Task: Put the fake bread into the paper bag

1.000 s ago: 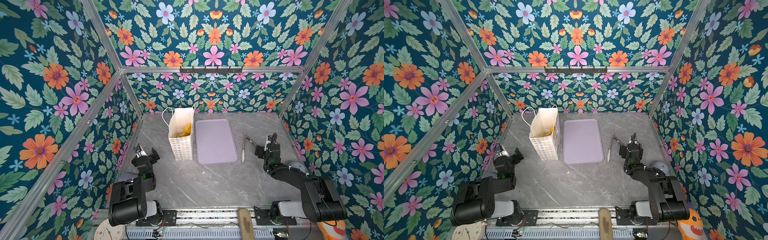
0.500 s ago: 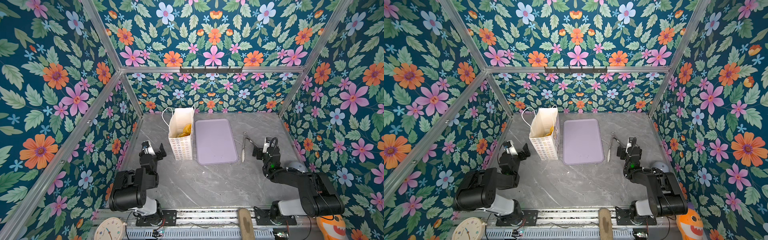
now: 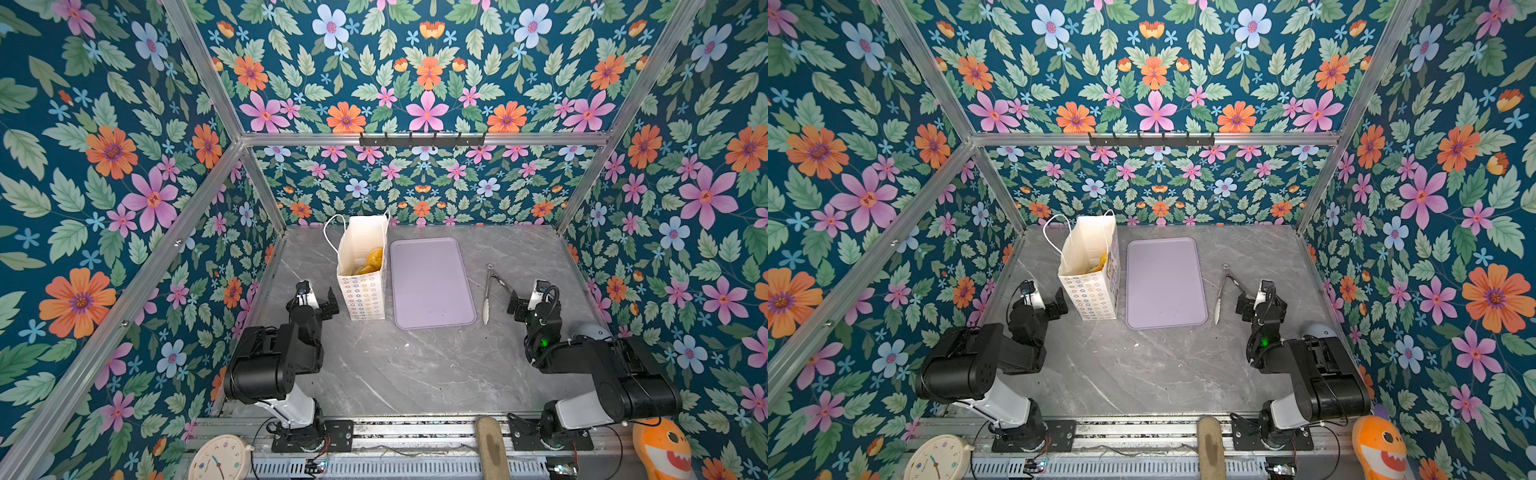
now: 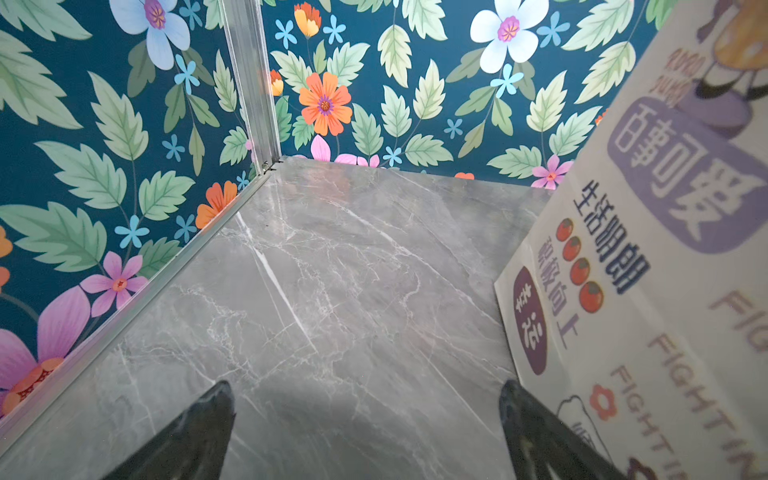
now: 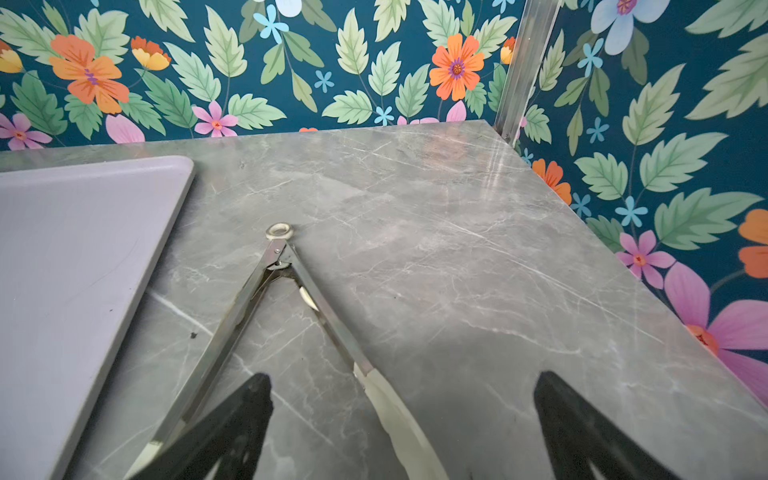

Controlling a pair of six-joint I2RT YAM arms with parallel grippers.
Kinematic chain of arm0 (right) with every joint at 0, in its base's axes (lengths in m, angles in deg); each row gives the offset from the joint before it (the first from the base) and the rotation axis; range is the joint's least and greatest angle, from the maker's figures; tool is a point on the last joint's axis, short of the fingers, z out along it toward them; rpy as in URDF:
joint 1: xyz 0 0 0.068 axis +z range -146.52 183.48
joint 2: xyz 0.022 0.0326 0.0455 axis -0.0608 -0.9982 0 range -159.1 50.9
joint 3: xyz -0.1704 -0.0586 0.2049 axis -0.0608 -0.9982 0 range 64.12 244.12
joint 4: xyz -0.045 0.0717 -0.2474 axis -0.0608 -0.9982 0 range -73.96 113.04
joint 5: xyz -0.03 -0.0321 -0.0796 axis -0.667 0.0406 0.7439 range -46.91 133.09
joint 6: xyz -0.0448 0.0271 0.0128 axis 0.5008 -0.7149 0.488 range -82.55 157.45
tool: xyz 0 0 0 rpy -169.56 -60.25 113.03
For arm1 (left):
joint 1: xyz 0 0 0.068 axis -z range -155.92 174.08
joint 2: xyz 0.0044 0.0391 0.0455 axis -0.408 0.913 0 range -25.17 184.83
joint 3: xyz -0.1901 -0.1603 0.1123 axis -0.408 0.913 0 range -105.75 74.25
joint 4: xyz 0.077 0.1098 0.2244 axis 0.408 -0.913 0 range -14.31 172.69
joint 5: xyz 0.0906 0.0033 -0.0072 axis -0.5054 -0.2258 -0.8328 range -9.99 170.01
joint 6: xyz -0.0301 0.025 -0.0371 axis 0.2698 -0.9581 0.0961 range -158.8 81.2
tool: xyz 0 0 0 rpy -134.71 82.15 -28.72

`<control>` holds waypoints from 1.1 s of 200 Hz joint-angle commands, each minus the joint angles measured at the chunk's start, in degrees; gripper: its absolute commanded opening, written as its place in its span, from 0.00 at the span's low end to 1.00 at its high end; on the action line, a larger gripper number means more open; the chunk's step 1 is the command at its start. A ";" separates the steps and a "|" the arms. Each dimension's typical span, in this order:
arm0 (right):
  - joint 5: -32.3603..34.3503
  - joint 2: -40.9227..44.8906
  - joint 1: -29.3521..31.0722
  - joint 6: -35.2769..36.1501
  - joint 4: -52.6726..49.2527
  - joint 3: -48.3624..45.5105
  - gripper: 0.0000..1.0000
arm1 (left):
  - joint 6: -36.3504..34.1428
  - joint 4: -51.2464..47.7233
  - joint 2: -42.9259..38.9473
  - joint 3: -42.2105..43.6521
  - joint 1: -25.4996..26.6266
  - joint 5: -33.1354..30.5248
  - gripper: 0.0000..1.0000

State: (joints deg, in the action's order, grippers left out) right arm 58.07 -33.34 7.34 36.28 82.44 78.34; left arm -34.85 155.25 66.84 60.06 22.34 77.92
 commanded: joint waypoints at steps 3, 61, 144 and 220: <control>-0.52 -0.05 -0.08 -0.15 2.04 0.17 0.99 | -0.96 1.36 0.08 -0.30 0.07 -0.98 1.00; -0.68 -0.05 -0.12 -0.26 1.46 0.40 0.99 | -2.71 -1.46 0.02 -1.76 0.42 2.00 1.00; -6.50 -2.00 -0.63 1.86 17.74 -6.86 0.99 | -2.77 11.31 -0.03 5.04 1.56 -1.48 1.00; -1.69 0.30 -0.75 -0.76 -0.09 0.90 0.99 | -3.59 -2.62 0.14 -2.44 2.54 -2.95 1.00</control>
State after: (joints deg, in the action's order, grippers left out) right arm 54.68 -33.13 6.60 36.13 85.45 78.80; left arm -37.45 155.58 66.93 58.13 24.85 75.41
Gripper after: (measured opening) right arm 0.992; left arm 0.996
